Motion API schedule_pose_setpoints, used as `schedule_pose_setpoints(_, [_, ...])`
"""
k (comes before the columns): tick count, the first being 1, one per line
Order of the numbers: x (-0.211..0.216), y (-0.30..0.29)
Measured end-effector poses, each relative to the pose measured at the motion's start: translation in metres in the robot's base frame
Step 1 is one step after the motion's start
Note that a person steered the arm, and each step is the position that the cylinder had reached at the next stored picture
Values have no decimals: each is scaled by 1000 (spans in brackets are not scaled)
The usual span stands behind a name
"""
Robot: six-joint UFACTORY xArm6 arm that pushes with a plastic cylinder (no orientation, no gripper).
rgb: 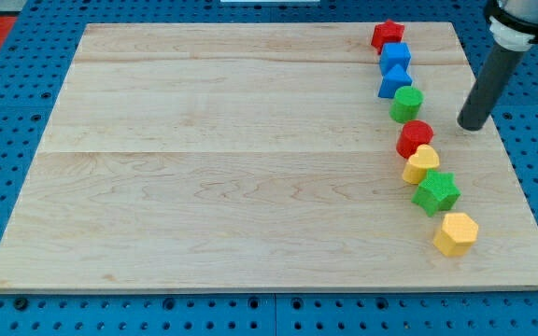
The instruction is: Push the red star to the top left
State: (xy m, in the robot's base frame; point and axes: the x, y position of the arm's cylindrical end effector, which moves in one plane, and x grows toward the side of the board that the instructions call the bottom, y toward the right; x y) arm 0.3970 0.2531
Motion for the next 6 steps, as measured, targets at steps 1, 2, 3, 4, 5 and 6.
schedule_pose_setpoints(1, [-2,0])
schedule_pose_setpoints(2, [-2,0])
schedule_pose_setpoints(3, [-23,1])
schedule_pose_setpoints(4, [-49,-1])
schedule_pose_setpoints(5, [-77,-1])
schedule_pose_setpoints(6, [-105,1])
